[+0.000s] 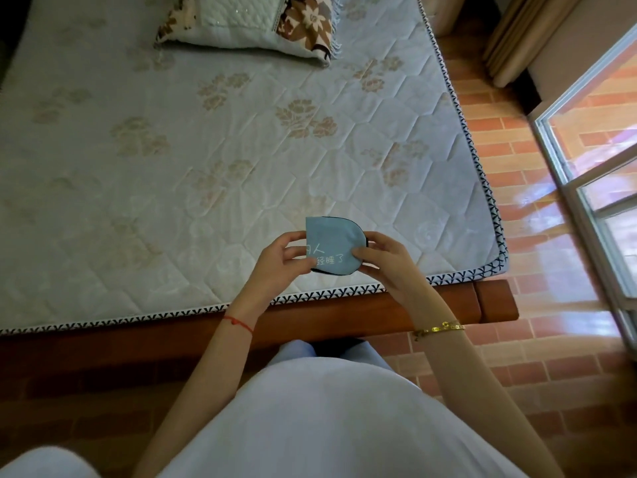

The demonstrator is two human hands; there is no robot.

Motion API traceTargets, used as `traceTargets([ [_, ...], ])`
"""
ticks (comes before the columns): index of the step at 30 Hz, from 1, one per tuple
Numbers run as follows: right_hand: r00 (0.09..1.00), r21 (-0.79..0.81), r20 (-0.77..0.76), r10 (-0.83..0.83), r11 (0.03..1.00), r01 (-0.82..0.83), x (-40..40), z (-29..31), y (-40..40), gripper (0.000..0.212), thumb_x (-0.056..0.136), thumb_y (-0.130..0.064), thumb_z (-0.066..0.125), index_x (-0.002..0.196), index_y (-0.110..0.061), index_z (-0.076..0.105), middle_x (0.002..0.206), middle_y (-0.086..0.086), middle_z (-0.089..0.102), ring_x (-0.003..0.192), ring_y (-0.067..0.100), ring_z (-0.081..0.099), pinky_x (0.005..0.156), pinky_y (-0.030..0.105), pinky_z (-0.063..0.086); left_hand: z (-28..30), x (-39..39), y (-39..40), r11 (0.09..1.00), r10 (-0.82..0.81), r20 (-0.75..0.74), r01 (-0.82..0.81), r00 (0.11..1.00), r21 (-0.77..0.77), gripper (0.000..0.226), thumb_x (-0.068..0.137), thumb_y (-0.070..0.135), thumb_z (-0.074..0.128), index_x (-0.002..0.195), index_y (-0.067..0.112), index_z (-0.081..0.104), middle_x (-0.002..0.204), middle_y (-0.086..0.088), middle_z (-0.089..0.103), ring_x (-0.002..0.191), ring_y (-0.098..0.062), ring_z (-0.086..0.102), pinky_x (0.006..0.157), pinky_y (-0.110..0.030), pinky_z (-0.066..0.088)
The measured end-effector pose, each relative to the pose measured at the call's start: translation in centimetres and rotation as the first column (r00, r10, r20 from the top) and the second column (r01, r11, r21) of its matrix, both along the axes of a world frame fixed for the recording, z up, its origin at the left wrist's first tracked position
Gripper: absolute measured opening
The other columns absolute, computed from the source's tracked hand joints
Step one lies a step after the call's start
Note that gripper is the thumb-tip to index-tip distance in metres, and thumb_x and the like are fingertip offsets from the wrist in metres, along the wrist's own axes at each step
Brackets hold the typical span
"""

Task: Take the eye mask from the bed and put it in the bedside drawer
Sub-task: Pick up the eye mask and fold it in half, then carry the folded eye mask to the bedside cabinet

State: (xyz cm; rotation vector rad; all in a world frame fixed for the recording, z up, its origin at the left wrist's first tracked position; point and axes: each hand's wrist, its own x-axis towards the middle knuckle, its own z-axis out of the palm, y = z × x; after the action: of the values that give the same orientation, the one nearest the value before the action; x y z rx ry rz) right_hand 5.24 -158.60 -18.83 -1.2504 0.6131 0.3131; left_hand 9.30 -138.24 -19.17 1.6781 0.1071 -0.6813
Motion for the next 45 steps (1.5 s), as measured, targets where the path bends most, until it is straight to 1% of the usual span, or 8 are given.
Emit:
traceTargets([
  [6, 0.996, 0.012, 0.034, -0.087, 0.996, 0.087, -3.1, 1.7, -0.1, 0.029, 0.084, 0.004, 0.061, 0.112, -0.002, 0.062, 0.094, 0.007, 0.07, 0.082, 0.015, 0.07, 0.067, 0.021, 0.056, 2.1, -1.7, -0.8, 0.999, -0.048, 0.03, 0.049, 0.998, -0.023, 0.044, 0.082, 0.008, 0.072, 0.122, 0.021, 0.059, 0.098, -0.002, 0.077, 0.086, -0.008, 0.074, 0.078, -0.015, 0.056],
  [15, 0.946, 0.019, 0.043, -0.322, 0.947, 0.321, -8.6, 2.9, 1.4, 0.029, 0.086, 0.002, 0.061, 0.114, -0.001, 0.061, 0.104, 0.01, 0.07, 0.095, 0.022, 0.069, 0.084, 0.031, 0.058, 3.6, -3.3, -0.7, 0.962, -0.248, 0.025, 0.249, 0.969, -0.109, 0.042, 0.079, 0.01, 0.075, 0.117, 0.024, 0.062, 0.096, -0.004, 0.078, 0.089, -0.017, 0.075, 0.08, -0.025, 0.057],
  [19, 0.875, 0.038, 0.028, -0.483, 0.875, 0.482, -11.7, 2.9, 3.8, 0.031, 0.084, 0.001, 0.064, 0.114, -0.001, 0.062, 0.102, 0.009, 0.072, 0.091, 0.022, 0.071, 0.076, 0.027, 0.06, 3.6, -3.8, 0.3, 0.915, -0.391, 0.017, 0.39, 0.92, -0.1, 0.046, 0.076, 0.016, 0.078, 0.118, 0.024, 0.062, 0.1, -0.004, 0.078, 0.094, -0.02, 0.074, 0.088, -0.037, 0.057],
  [25, 0.735, 0.065, 0.036, -0.677, 0.735, 0.674, -17.3, 2.9, 7.9, 0.031, 0.083, 0.003, 0.063, 0.114, -0.001, 0.062, 0.1, 0.008, 0.071, 0.083, 0.018, 0.071, 0.069, 0.023, 0.058, 4.2, -6.0, 1.4, 0.795, -0.598, 0.006, 0.594, 0.801, -0.123, 0.042, 0.077, 0.016, 0.077, 0.116, 0.027, 0.064, 0.097, -0.002, 0.079, 0.091, -0.02, 0.075, 0.078, -0.031, 0.058],
  [30, 0.608, 0.077, 0.038, -0.793, 0.609, 0.789, -21.9, 3.2, 10.3, 0.034, 0.086, 0.003, 0.06, 0.12, 0.004, 0.058, 0.106, 0.013, 0.068, 0.087, 0.021, 0.067, 0.075, 0.025, 0.059, 5.1, -8.9, 1.2, 0.711, -0.687, -0.022, 0.665, 0.726, -0.229, 0.04, 0.079, -0.001, 0.072, 0.116, 0.012, 0.063, 0.089, -0.005, 0.079, 0.08, -0.019, 0.076, 0.063, -0.019, 0.057],
  [36, 0.462, 0.016, 0.089, -0.882, 0.465, 0.885, -26.8, 4.1, 12.2, 0.02, 0.089, 0.0, 0.057, 0.107, -0.003, 0.064, 0.1, 0.01, 0.069, 0.083, 0.019, 0.067, 0.071, 0.021, 0.059, 5.1, -11.6, -0.9, 0.55, -0.827, 0.016, 0.814, 0.563, -0.189, 0.041, 0.079, 0.005, 0.074, 0.118, 0.015, 0.063, 0.096, -0.005, 0.078, 0.09, -0.021, 0.075, 0.077, -0.029, 0.059],
  [41, 0.338, -0.037, 0.084, -0.937, 0.336, 0.941, -30.8, 4.1, 12.5, 0.014, 0.088, -0.008, 0.06, 0.095, -0.017, 0.069, 0.104, 0.009, 0.071, 0.094, 0.024, 0.068, 0.084, 0.034, 0.056, 5.1, -14.4, -3.4, 0.409, -0.907, 0.025, 0.892, 0.421, -0.191, 0.04, 0.079, 0.01, 0.076, 0.116, 0.019, 0.064, 0.098, -0.003, 0.078, 0.091, -0.02, 0.075, 0.072, -0.024, 0.06],
  [45, 0.32, -0.034, 0.104, -0.942, 0.319, 0.947, -34.1, 4.3, 11.9, 0.015, 0.089, -0.013, 0.06, 0.096, -0.023, 0.07, 0.099, -0.004, 0.075, 0.092, 0.016, 0.071, 0.072, 0.024, 0.058, 5.3, -17.3, -5.7, 0.331, -0.939, 0.039, 0.929, 0.341, -0.168, 0.041, 0.078, 0.015, 0.077, 0.116, 0.024, 0.063, 0.101, -0.002, 0.078, 0.093, -0.02, 0.075, 0.075, -0.025, 0.06],
])
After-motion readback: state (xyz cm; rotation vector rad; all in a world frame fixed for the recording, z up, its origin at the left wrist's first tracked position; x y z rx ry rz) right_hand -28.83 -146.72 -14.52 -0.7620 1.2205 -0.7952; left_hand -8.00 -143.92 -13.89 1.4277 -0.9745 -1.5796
